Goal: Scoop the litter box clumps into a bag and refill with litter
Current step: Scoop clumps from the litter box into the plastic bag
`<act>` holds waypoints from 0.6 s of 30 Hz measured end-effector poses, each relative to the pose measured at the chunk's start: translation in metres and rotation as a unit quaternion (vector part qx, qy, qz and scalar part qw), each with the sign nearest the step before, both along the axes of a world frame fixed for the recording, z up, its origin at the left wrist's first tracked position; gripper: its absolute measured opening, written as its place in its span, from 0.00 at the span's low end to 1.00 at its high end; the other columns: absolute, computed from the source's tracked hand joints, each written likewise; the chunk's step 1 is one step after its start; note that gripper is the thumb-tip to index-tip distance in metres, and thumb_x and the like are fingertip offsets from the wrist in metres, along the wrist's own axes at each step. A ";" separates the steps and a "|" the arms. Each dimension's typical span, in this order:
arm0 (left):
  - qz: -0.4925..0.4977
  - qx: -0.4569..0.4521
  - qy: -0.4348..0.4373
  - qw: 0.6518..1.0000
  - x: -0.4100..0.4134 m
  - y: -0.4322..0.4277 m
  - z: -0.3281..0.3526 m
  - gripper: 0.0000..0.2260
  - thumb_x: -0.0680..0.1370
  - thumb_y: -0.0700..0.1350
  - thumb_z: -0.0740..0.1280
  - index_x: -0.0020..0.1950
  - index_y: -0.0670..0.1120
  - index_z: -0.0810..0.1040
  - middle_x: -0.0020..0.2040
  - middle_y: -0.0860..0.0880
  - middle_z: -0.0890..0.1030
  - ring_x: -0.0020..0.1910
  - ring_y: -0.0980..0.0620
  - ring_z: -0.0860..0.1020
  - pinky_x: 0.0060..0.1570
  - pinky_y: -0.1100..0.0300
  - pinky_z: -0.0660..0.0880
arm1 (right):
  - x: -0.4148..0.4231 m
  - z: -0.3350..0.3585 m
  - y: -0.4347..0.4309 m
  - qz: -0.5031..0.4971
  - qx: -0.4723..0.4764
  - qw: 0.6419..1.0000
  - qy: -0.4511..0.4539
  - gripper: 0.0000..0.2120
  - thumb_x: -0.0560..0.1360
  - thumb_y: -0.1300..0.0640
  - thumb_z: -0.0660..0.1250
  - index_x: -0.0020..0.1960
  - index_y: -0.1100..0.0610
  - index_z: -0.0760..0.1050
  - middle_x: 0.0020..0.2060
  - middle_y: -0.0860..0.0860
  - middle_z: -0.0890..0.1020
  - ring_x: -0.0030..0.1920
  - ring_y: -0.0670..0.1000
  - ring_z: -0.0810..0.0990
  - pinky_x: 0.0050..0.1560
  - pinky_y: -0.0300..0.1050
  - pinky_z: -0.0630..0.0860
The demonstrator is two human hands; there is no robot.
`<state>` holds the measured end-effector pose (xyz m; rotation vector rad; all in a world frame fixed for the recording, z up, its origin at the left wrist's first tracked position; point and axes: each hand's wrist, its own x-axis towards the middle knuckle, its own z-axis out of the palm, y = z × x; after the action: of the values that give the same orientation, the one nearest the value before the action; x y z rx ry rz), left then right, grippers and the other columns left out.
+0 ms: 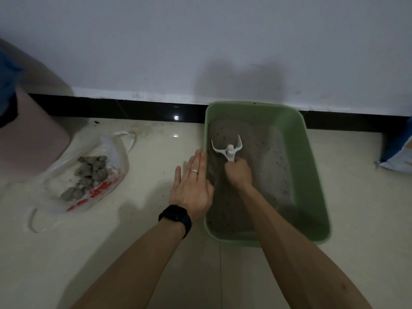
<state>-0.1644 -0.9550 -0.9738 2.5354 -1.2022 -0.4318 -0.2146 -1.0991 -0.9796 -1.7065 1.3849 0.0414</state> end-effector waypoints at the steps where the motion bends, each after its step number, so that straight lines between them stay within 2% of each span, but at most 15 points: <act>1: 0.000 0.001 -0.002 1.000 0.000 0.000 0.000 0.32 0.81 0.49 0.51 0.79 0.47 0.35 0.80 0.51 0.39 0.79 0.53 0.44 0.77 0.47 0.44 | -0.001 -0.005 0.002 -0.019 0.004 1.000 -0.017 0.14 0.78 0.57 0.57 0.57 0.61 0.75 0.51 0.59 0.81 0.48 0.59 0.79 0.45 0.46 0.70; 4: -0.003 -0.001 -0.003 1.000 0.000 0.000 0.000 0.32 0.81 0.49 0.51 0.79 0.47 0.35 0.80 0.50 0.40 0.79 0.53 0.44 0.76 0.47 0.43 | -0.011 -0.015 0.006 -0.052 -0.001 0.997 -0.062 0.11 0.80 0.55 0.56 0.54 0.55 0.76 0.45 0.53 0.80 0.41 0.52 0.77 0.40 0.45 0.68; 7: -0.005 0.001 0.004 1.000 0.001 0.000 0.002 0.32 0.82 0.49 0.51 0.79 0.47 0.35 0.80 0.51 0.40 0.79 0.53 0.43 0.75 0.48 0.41 | -0.028 -0.018 0.007 -0.064 -0.008 0.993 -0.102 0.10 0.81 0.54 0.58 0.50 0.55 0.77 0.37 0.50 0.77 0.37 0.50 0.73 0.36 0.45 0.66; 10: -0.006 0.009 0.005 1.000 0.000 0.000 0.004 0.32 0.82 0.49 0.50 0.79 0.47 0.34 0.80 0.50 0.39 0.79 0.53 0.43 0.76 0.47 0.41 | -0.051 -0.013 0.011 -0.073 -0.027 0.987 -0.138 0.08 0.80 0.55 0.60 0.49 0.56 0.76 0.37 0.51 0.77 0.36 0.49 0.73 0.38 0.46 0.68; 15: -0.009 0.013 0.009 1.000 0.001 0.001 0.006 0.32 0.82 0.49 0.50 0.78 0.47 0.33 0.80 0.50 0.38 0.79 0.53 0.42 0.76 0.47 0.40 | -0.085 -0.002 0.013 -0.063 -0.055 0.984 -0.160 0.07 0.81 0.55 0.59 0.52 0.54 0.76 0.37 0.51 0.78 0.37 0.49 0.74 0.40 0.48 0.71; 18: -0.008 0.013 0.010 1.000 0.001 0.001 0.007 0.31 0.82 0.49 0.50 0.78 0.47 0.33 0.80 0.50 0.38 0.79 0.53 0.43 0.75 0.48 0.40 | -0.098 0.006 0.017 -0.072 -0.059 0.980 -0.174 0.06 0.81 0.56 0.60 0.52 0.55 0.76 0.35 0.50 0.76 0.36 0.49 0.72 0.39 0.47 0.69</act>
<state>-0.1637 -0.9537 -0.9666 2.5391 -1.2171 -0.4781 -0.3127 -1.0826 -0.9740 -1.6123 1.2603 -0.4093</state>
